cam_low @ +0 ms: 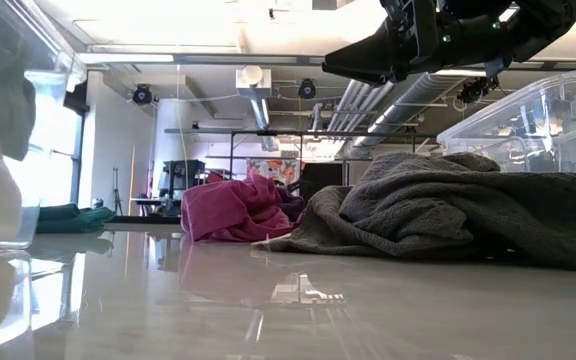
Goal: Sort microfiber towel by color & place in baskets
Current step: Put the light blue microfiber towel into the bottom transparent bin
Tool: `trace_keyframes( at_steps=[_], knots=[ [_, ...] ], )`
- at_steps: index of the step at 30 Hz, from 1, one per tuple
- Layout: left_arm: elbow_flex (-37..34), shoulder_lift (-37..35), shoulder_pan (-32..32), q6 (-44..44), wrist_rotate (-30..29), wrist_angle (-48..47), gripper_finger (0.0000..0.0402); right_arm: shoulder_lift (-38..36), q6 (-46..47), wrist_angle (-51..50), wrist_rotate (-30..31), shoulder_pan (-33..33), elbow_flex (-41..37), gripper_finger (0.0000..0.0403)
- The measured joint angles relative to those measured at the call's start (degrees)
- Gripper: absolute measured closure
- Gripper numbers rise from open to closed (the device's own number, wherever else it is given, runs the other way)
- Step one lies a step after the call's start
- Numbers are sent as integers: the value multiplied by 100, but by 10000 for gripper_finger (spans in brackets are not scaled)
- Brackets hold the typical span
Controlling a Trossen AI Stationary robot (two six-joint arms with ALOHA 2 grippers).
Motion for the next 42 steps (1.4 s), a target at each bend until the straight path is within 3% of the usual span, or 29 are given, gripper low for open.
trace_keyframes(
  at_steps=[4, 10, 14, 18, 22, 28, 37, 42],
  knots=[
    [0, -13, -4, 362, 414, 17, 252, 0, -1, -2, 0, 0, 0, 268],
    [151, -10, 1, 247, 843, 27, 262, 0, -27, 47, 0, 0, 0, 268],
    [468, -13, -115, 224, 614, 79, 273, 0, -45, 201, 0, 0, 0, 268],
    [549, -23, -147, 84, -24, 68, 269, 0, -82, 316, 0, 0, 0, 268],
    [549, -39, 46, -315, 316, -127, 240, 0, -256, 483, 0, 0, 0, 268],
    [549, -73, 111, -186, 736, 285, 178, 0, -251, 695, 0, 0, 0, 268],
    [1060, -12, 4, 882, 958, 460, 158, 39, 968, 1070, 30, 98, 0, 268],
    [1414, 374, -450, 1184, 893, 41, 160, 229, 1571, 1442, 532, 378, 0, 268]
  ],
)
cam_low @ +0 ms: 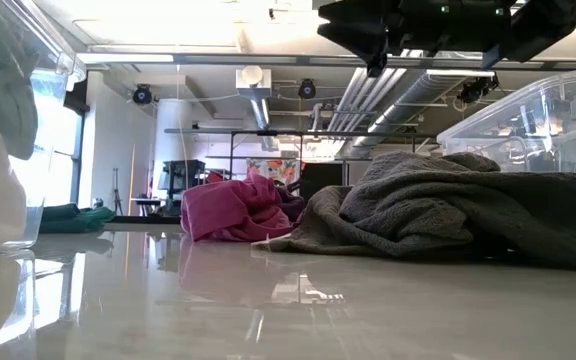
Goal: Sort microfiber towel by color & place in baskets
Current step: Put the light blue microfiber towel into the bottom transparent bin
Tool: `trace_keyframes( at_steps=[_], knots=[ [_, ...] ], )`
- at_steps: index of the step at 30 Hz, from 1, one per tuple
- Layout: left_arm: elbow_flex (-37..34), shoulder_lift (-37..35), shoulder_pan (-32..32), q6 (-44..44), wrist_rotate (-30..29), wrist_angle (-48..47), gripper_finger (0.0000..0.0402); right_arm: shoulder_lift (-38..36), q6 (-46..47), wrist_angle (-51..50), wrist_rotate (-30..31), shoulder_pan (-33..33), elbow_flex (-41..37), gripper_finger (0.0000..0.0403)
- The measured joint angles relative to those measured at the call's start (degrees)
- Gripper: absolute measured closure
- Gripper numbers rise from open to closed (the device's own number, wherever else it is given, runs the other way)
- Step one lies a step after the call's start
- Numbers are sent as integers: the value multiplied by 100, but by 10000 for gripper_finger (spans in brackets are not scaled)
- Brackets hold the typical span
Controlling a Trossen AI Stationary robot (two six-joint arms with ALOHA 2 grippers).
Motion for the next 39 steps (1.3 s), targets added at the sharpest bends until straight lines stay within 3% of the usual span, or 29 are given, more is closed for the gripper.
trace_keyframes(
  at_steps=[3, 5, 10, 13, 15, 21, 26, 30, 36, 39],
  knots=[
    [334, 377, -307, 144, -47, -685, 161, 167, 268, 36, 491, 166, 46, 268],
    [583, 669, -446, 313, -409, -1161, 161, 302, 392, 35, 788, 264, 131, 268],
    [1024, 1328, -601, 863, -2473, -1372, 161, 697, 555, 33, 1004, 483, 486, 268],
    [1048, 1654, -584, 779, -2965, -1396, 161, 867, 377, 24, 955, 605, 701, 268],
    [1047, 1867, -540, 606, -2867, -1409, 161, 935, 190, -59, 876, 679, 819, 268],
    [1045, 2603, -492, 285, -1739, -1294, 163, 973, -48, -346, 869, 856, 931, 268],
    [1043, 3046, -577, 794, -882, -559, 174, 973, -48, -443, 871, 976, 935, 268],
    [1043, 3053, -590, 680, -550, -662, 185, 973, -50, -614, 861, 1119, 935, 268],
    [1084, 2432, -634, 331, -677, -1058, 199, 973, -70, -646, 858, 1198, 935, 268],
    [1158, 1998, -699, 298, -1531, -1089, 203, 973, -69, -663, 858, 1196, 935, 268]
  ],
)
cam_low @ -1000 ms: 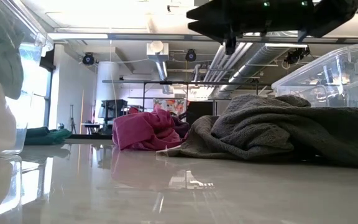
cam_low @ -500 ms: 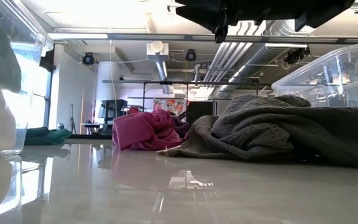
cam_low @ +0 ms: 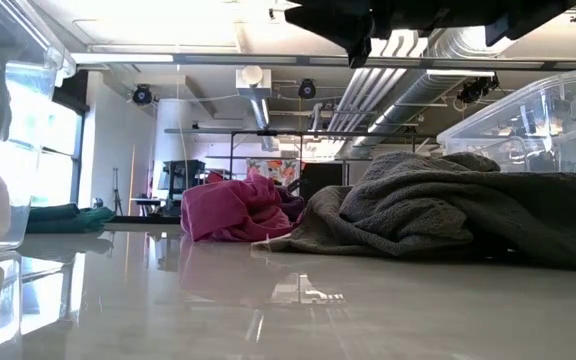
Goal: Sort microfiber towel by color & place in baskets
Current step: Put the light blue microfiber towel into the bottom transparent bin, then adjust the bottom transparent bin
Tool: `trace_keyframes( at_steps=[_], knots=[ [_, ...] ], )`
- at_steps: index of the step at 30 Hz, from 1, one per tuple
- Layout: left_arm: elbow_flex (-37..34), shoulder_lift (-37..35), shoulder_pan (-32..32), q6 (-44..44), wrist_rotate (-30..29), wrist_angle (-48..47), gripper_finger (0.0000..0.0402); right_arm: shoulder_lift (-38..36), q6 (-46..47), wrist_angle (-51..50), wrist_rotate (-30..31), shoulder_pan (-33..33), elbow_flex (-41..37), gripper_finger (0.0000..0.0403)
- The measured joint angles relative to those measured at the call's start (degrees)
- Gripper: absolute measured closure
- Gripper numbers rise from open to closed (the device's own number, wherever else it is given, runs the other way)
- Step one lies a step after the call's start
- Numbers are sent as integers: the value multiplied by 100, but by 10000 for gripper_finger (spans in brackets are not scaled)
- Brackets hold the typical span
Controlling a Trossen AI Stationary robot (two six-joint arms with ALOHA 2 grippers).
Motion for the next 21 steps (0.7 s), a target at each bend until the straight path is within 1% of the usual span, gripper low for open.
trace_keyframes(
  at_steps=[1, 3, 4, 5, 8, 10, 12, 15, 18, 21],
  knots=[
    [21, -145, -16, 63, -483, -10, 204, 0, 5, -4, 0, 1, 0, 268],
    [24, -374, -4, 14, -1627, -155, 206, 0, 7, -10, 0, 2, 0, 268],
    [24, -460, 48, -122, -2050, -308, 209, 0, 7, -11, 0, 2, 0, 268],
    [24, -537, 160, -236, -2216, -472, 211, 0, 10, -17, 0, 2, 0, 268],
    [-88, -648, 691, -382, -2293, -1023, 228, 0, 16, -32, 1, 2, 0, 268],
    [-404, -709, 1071, -330, -2343, -939, 244, 0, 17, -36, 2, 2, 0, 268],
    [-776, -763, 1513, 122, -2086, -438, 262, 0, 25, -44, 2, 17, 0, 268],
    [-1368, -760, 2022, 827, -1463, 443, 288, 0, 60, -44, 5, 80, 0, 268],
    [-1720, -784, 2307, 1421, -1138, 1273, 310, 0, 60, -44, 5, 159, 0, 268],
    [-1750, -779, 2369, 1776, -985, 1604, 326, 0, 28, -44, 7, 211, 0, 268]
  ],
)
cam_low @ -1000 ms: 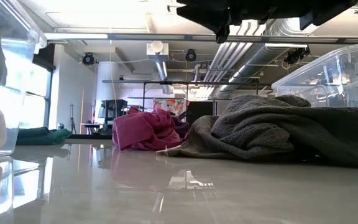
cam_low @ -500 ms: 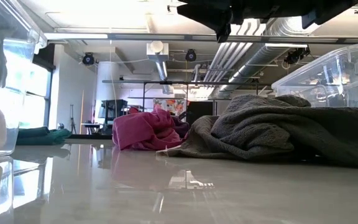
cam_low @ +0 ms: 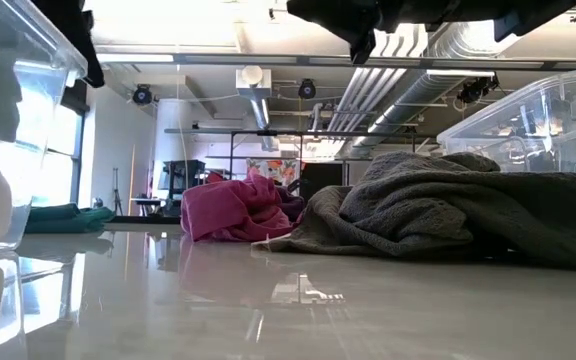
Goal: Sort microfiber towel by color & place in baskets
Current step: Adjust the bottom transparent bin, then put the green microfiber towel into the bottom transparent bin
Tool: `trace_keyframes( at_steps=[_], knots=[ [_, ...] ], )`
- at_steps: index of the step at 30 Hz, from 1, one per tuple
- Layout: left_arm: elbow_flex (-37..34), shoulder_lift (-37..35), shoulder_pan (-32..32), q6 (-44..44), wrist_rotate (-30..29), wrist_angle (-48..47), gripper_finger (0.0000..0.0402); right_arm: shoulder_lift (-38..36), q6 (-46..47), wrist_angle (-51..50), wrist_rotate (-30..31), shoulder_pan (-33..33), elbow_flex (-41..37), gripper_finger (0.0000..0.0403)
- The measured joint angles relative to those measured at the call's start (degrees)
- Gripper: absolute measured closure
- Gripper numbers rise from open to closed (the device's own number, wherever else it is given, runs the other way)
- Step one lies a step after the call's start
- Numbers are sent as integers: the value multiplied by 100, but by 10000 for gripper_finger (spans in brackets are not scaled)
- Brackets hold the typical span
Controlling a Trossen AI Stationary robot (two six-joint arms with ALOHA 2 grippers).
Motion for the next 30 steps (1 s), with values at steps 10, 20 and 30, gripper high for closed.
trace_keyframes(
  at_steps=[10, 20, 30],
  knots=[
    [148, -429, -547, 74, 476, 84, 342, 0, 8, -145, 0, 36, 0, 268],
    [159, -1183, 345, 507, -824, -581, 342, -972, 65, -1545, 665, -49, 0, 268],
    [-1023, -1168, 3503, 4363, 1130, 2878, 382, -1018, -823, -3020, -1187, -1303, -2, 268]
  ],
)
